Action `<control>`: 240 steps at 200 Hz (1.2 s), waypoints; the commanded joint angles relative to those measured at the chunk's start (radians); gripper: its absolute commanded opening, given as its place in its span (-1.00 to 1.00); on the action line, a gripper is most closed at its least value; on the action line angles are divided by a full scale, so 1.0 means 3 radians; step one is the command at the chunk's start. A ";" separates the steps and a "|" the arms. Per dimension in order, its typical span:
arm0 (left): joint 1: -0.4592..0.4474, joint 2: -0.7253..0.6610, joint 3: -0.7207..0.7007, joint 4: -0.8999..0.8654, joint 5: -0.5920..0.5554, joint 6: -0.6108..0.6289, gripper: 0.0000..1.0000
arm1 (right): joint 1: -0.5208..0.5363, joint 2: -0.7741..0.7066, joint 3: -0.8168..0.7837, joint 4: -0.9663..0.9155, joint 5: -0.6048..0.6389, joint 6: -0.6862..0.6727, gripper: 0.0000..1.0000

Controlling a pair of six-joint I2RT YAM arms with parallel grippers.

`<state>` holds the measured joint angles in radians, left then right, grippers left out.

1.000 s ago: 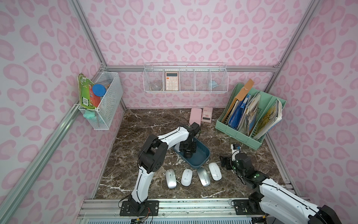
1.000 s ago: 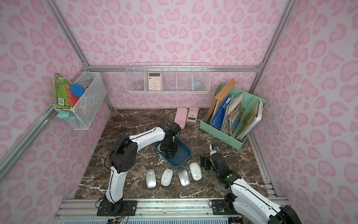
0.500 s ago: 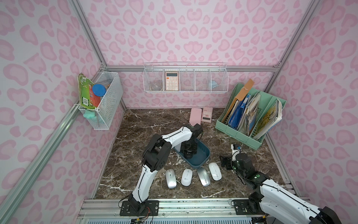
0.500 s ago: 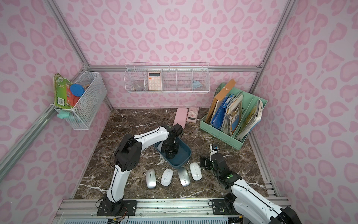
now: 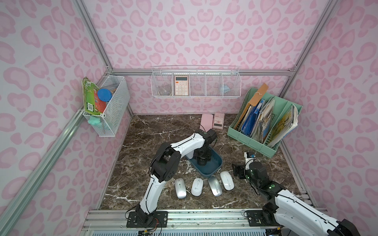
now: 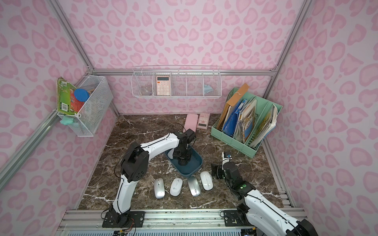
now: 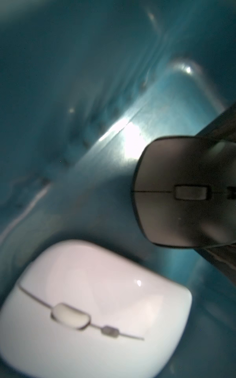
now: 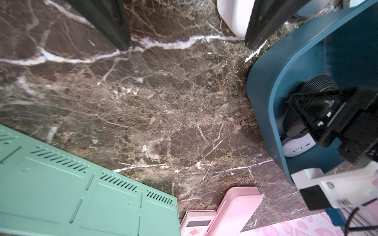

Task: Take out the mouse from the storage box
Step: Pick up the mouse from the storage box.

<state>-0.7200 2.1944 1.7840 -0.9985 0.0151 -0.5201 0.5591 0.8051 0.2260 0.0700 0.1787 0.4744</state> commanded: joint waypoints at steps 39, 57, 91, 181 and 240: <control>-0.0019 -0.0223 -0.0005 -0.0060 -0.0005 -0.0035 0.00 | 0.0003 -0.0009 -0.0001 0.0068 -0.0003 -0.0012 0.83; -0.0024 -0.0306 -0.0032 -0.0107 -0.0095 -0.0061 -0.04 | 0.0003 -0.0014 0.0000 0.0068 -0.0003 -0.0014 0.83; -0.0027 -0.0515 -0.0173 -0.0085 -0.0066 -0.0061 -0.04 | 0.0003 -0.0011 -0.0001 0.0068 -0.0007 -0.0008 0.83; 0.0017 -0.1145 -0.0734 -0.0116 -0.0378 -0.0232 -0.12 | 0.0002 0.0166 0.0084 0.0045 -0.0028 -0.0008 0.83; 0.0254 -0.1768 -0.1412 -0.0072 -0.0477 -0.0432 -0.12 | 0.0003 0.0165 0.0303 -0.0142 -0.0158 -0.0065 0.78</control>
<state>-0.6704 1.7191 1.4303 -1.0077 -0.0986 -0.6083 0.5591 0.8612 0.2787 0.0528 0.1501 0.4740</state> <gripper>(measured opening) 0.644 0.888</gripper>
